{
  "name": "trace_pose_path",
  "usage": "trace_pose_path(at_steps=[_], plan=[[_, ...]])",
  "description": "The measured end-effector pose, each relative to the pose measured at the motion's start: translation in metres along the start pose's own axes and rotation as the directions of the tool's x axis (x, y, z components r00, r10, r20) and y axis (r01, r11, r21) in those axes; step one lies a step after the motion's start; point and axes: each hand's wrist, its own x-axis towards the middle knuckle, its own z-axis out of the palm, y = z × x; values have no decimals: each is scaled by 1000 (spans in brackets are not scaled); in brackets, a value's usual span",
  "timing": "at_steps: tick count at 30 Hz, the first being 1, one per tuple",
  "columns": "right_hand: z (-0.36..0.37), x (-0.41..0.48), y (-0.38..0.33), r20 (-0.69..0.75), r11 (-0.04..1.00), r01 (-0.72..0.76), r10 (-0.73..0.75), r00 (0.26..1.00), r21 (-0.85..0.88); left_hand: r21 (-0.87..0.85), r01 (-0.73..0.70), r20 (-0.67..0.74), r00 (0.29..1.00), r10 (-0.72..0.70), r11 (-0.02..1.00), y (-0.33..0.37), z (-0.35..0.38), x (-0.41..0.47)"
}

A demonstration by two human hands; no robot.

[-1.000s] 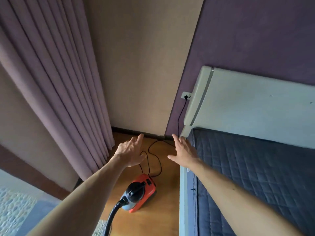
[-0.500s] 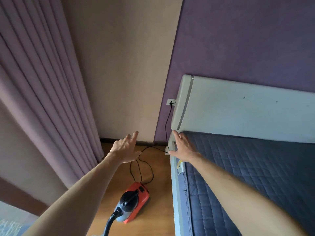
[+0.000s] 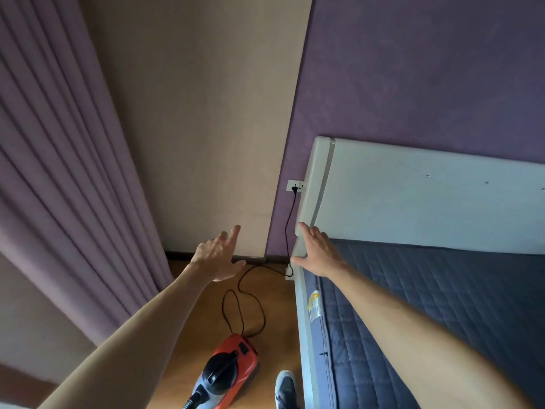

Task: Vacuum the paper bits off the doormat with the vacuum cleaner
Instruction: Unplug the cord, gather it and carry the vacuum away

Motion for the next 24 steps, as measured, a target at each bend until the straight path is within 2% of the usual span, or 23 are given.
trace_pose_path(at_steps=[7, 18, 24], plan=[[9, 82, 38, 19, 1000, 29, -29, 999, -4, -8, 12, 26, 1000, -11, 1000, -10, 17, 79], [26, 257, 145, 139, 999, -9, 3, 990, 47, -38, 22, 129, 992, -17, 999, 11, 64, 268], [41, 299, 185, 183, 998, -39, 31, 983, 41, -22, 6, 166, 986, -2, 1000, 27, 84, 330]])
